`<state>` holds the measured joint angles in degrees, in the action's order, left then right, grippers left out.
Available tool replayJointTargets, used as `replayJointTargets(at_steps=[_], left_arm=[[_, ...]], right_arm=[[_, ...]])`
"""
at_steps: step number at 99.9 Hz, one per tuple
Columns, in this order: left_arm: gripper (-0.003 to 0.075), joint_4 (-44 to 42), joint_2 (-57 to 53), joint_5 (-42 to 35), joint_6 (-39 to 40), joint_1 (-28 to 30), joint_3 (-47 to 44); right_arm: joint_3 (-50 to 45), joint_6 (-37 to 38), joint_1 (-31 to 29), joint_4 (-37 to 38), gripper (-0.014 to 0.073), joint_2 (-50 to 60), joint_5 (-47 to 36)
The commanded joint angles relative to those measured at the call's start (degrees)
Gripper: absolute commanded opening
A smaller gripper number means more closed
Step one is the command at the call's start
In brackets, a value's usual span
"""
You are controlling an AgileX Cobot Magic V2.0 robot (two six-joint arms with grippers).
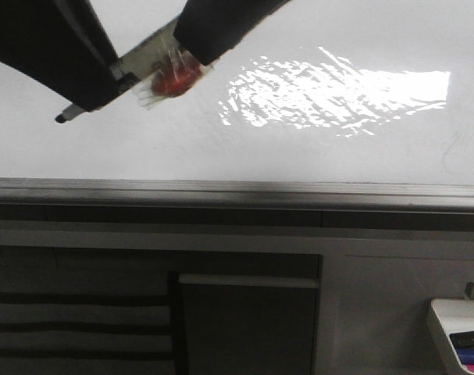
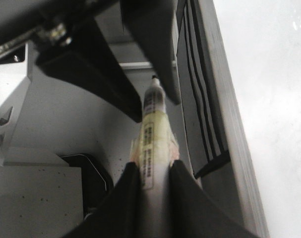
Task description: Write number 9 on whiteboard
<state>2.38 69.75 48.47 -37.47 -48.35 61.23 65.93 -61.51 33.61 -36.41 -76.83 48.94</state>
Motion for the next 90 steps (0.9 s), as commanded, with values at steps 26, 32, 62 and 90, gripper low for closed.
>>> replayJointTargets(at_steps=[26, 32, 62, 90], left_arm=[[0.0407, -6.71, -9.12, -3.55, 16.61, 7.02, 1.33], [0.0407, -6.71, -11.33, -3.67, 18.62, 9.10, -0.13], [0.0407, -0.73, -22.28, -13.50, 20.38, 17.64, -12.50], [0.0407, 0.17, -22.67, -17.72, 20.38, 18.26, -14.29]], right_arm=[[1.74, 31.59, -1.23, 23.09, -0.0045, 11.90, -6.07], [0.97, 39.15, -3.07, 25.98, -0.0045, 13.86, -6.09], [-15.02, 48.52, -16.28, 17.48, -0.0045, 24.23, -16.93], [-19.36, 48.52, -16.28, 17.01, -0.0045, 22.91, -20.63]])
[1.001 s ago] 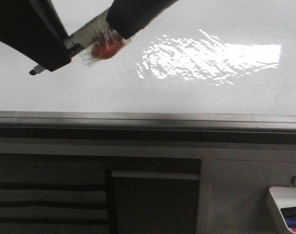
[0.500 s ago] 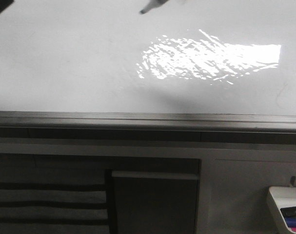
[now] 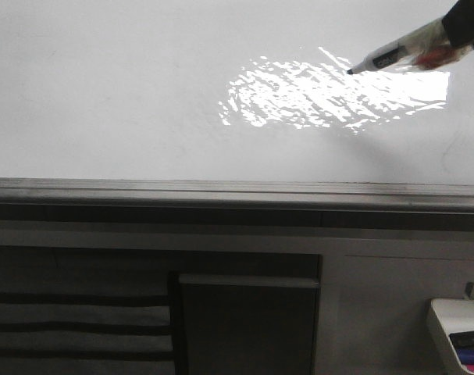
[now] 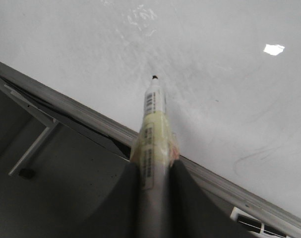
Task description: Write number 9 on whiteboard
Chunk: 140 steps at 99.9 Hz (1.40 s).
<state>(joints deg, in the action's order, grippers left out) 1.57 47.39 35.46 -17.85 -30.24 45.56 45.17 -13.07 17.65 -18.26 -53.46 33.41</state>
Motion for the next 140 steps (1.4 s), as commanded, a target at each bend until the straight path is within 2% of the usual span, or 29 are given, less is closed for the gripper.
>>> replayJointTargets(at_steps=[1, 21, 36, 51, 62, 76, 91, 111, 140], left_arm=[[0.0407, 0.97, -0.31, -4.71, 0.77, 0.15, 1.38], [0.0407, 1.23, -0.31, -5.46, 0.77, 0.15, 1.38], [0.0407, 1.87, -0.31, -6.35, 0.77, 0.15, 1.38], [0.0407, 1.87, -0.31, -7.08, 0.77, 0.15, 1.38], [0.0407, 1.87, -0.31, -7.16, 0.77, 0.15, 1.38], [0.0407, 1.87, -0.31, -7.16, 0.77, 0.15, 1.38], [0.0407, 1.87, -0.31, -7.59, 0.77, 0.15, 1.38], [0.0407, 1.87, -0.31, -7.66, 0.77, 0.15, 1.38], [0.0407, 2.10, -0.31, -7.66, 0.66, -0.16, 1.38]], right_arm=[[1.40, 0.08, -0.32, -1.13, -0.0045, -0.70, -5.21], [1.93, 0.08, -0.32, -1.13, -0.0045, -5.23, -10.55], [6.80, 0.08, 0.34, -1.02, -0.0045, -11.50, -10.82], [9.78, -0.41, 3.10, 1.02, -0.0045, -16.70, -3.26], [10.07, 1.04, 1.81, 5.00, -0.0045, -16.05, 0.33], [10.69, 1.71, -2.39, 5.33, -0.0045, -12.82, -1.22], [10.69, 1.71, -2.55, 5.11, -0.0045, -12.00, -2.36], [10.36, 1.51, -2.09, 4.22, -0.0045, -13.83, 2.35], [9.03, 0.02, 2.52, 4.22, -0.0045, -14.92, 8.11]])
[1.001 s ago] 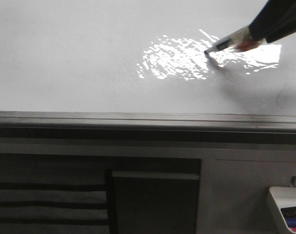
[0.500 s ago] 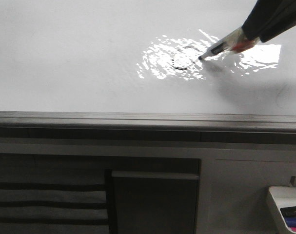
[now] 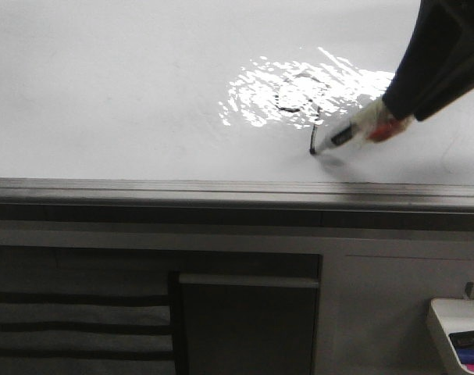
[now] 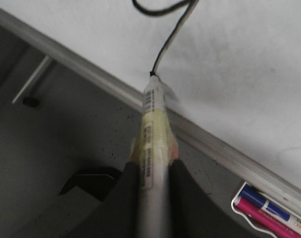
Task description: Write number 9 on whiteboard
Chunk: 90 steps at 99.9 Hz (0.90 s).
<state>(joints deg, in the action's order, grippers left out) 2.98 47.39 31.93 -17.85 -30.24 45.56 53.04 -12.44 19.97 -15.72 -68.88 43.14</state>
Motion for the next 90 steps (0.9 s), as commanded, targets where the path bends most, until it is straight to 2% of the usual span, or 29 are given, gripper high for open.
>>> replayJointTargets(at_steps=[1, 18, 33, 56, 74, 90], left_arm=[[0.0407, 0.70, -0.31, -4.14, 0.56, -0.19, 1.38], [0.0407, 1.28, 2.05, -3.88, 0.14, -4.54, 2.50], [0.0407, 1.28, 7.36, -2.39, -4.16, -12.74, 5.90], [0.0407, 1.71, 16.88, -1.99, -10.98, -22.90, 12.59], [0.0407, 2.36, 23.96, -1.99, -12.97, -25.49, 17.76], [0.0407, 9.06, 29.08, -1.72, -21.10, -27.05, 21.47]], right_arm=[[1.34, -0.60, 0.20, 1.67, -0.0045, 0.50, -1.62], [4.03, -1.70, 0.34, -0.71, -0.0045, 1.70, -0.46], [7.86, -11.33, 1.89, -5.78, -0.0045, 4.11, 5.55], [10.26, -27.19, 5.94, -6.08, -0.0045, 9.38, 13.97], [10.26, -29.04, 6.88, -6.08, -0.0045, 12.23, 14.64], [10.26, -29.04, 6.88, -6.08, -0.0045, 12.66, 14.98]])
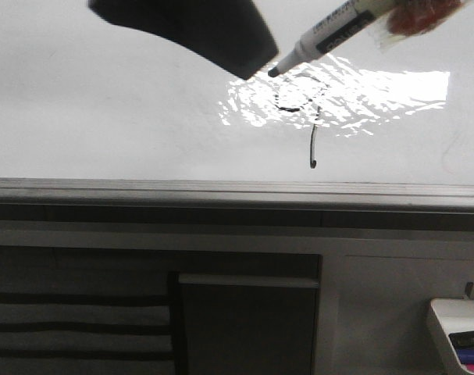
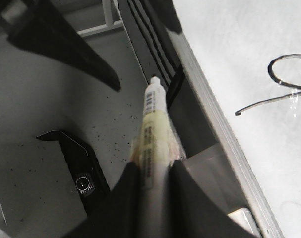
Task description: Write number 9 on whiteboard
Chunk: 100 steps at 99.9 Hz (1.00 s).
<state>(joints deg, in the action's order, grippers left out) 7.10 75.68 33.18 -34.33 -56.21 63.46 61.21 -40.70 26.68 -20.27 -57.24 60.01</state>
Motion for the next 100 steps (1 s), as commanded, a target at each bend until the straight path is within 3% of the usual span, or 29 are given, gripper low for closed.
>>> replayJointTargets(at_steps=[1, 39, 68, 100], left_arm=[[0.0407, 5.34, 0.98, -2.80, -5.38, -1.10, 3.91], [0.0395, 16.03, 6.41, -0.46, -16.14, -1.10, 7.53], [0.0135, 16.41, 6.43, -1.24, -16.13, -1.10, 8.64], [-0.0011, 17.02, 6.53, -2.39, -16.13, -1.10, 8.90]], right_arm=[[2.09, -0.78, 0.17, -1.53, -0.0045, 1.02, -1.76], [1.97, -0.81, 0.17, -1.53, -0.0045, 1.02, -1.51], [1.97, -0.81, 0.17, -1.53, -0.0045, 1.02, -1.05], [1.97, -0.81, 0.17, -1.26, -0.0042, 0.78, -0.93]])
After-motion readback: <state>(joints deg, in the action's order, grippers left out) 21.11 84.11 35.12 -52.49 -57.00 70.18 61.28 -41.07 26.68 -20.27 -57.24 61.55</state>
